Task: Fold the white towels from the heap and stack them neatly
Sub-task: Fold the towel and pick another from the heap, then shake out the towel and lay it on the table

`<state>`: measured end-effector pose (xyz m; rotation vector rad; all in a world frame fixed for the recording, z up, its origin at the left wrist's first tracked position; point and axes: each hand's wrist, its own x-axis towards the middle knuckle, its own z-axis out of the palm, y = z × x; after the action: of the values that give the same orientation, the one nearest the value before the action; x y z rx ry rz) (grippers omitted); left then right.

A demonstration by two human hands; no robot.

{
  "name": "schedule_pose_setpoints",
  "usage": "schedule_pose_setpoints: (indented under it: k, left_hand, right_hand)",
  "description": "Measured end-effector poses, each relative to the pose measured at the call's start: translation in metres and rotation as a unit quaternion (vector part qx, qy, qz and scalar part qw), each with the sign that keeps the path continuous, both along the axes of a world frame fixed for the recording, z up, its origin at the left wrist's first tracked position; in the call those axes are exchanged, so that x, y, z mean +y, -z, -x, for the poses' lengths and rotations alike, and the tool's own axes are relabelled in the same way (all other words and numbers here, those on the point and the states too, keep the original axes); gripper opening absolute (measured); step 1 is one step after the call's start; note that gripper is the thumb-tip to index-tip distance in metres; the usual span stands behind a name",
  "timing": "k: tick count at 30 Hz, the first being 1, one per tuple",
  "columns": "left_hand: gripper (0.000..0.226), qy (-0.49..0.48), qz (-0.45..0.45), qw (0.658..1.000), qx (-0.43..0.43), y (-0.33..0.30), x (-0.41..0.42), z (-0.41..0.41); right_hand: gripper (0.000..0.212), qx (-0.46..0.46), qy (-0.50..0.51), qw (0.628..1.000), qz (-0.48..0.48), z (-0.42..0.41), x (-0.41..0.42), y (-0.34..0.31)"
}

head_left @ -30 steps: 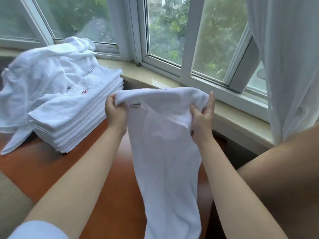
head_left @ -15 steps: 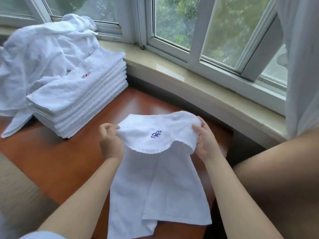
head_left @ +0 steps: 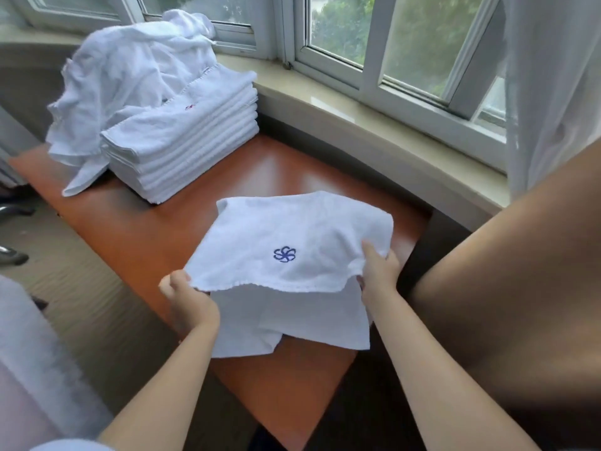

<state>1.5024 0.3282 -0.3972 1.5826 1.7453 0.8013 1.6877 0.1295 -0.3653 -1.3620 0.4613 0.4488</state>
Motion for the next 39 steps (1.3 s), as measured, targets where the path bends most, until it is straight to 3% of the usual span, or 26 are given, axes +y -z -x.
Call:
schedule_pose_setpoints:
  k: [1, 4, 5, 9, 14, 17, 21, 24, 28, 32, 35, 39]
  left_hand:
    - [0.014, 0.013, 0.019, 1.000, 0.021, 0.007, -0.008, 0.011]
    - [0.019, 0.040, 0.081, 0.994, 0.057, 0.026, -0.029, 0.038]
    - [0.022, 0.036, 0.092, 0.994, 0.039, 0.027, -0.033, 0.043]
    - [0.028, 0.043, 0.080, 0.994, -0.068, 0.021, -0.035, 0.050]
    - [0.032, -0.017, 0.156, 0.985, -0.075, 0.026, -0.043, 0.049]
    - [0.033, -0.058, 0.176, 0.979, -0.085, 0.028, -0.046, 0.051]
    - [0.044, -0.070, 0.243, 0.962, -0.103, 0.032, -0.046, 0.052]
    - [0.045, -0.053, 0.259, 0.960, -0.091, 0.035, -0.045, 0.051]
    - [0.052, -0.084, 0.251, 0.959, -0.102, 0.038, -0.047, 0.053]
    - [0.054, -0.164, 0.253, 0.936, -0.179, 0.033, -0.050, 0.054]
    - [0.053, -0.178, 0.254, 0.931, -0.194, 0.036, -0.052, 0.056]
    - [0.055, -0.153, 0.274, 0.940, -0.135, 0.044, -0.058, 0.058]
  right_hand:
    - [0.026, 0.041, -0.012, 0.998, 0.048, 0.014, -0.009, 0.012]
    - [0.028, 0.175, -0.067, 0.979, 0.076, 0.045, -0.031, 0.032]
    - [0.027, 0.164, -0.069, 0.981, 0.081, 0.046, -0.034, 0.031]
    - [0.006, -0.029, -0.015, 0.997, 0.073, 0.040, -0.027, 0.018]
    - [0.036, 0.110, -0.065, 0.976, 0.175, 0.079, -0.044, 0.067]
    - [0.040, 0.099, -0.094, 0.961, 0.242, 0.083, -0.057, 0.077]
    - [0.020, 0.122, -0.051, 0.980, 0.147, 0.083, -0.062, 0.074]
    - [0.020, 0.153, -0.044, 0.986, 0.057, 0.089, -0.061, 0.067]
    - [0.020, 0.167, 0.028, 0.984, 0.052, 0.086, -0.060, 0.052]
    - [0.010, 0.144, 0.094, 0.985, -0.004, 0.069, -0.049, 0.017]
    - [0.025, 0.073, 0.043, 0.996, 0.000, 0.065, -0.041, 0.009]
    - [0.040, 0.181, -0.016, 0.982, 0.046, 0.101, -0.058, 0.050]
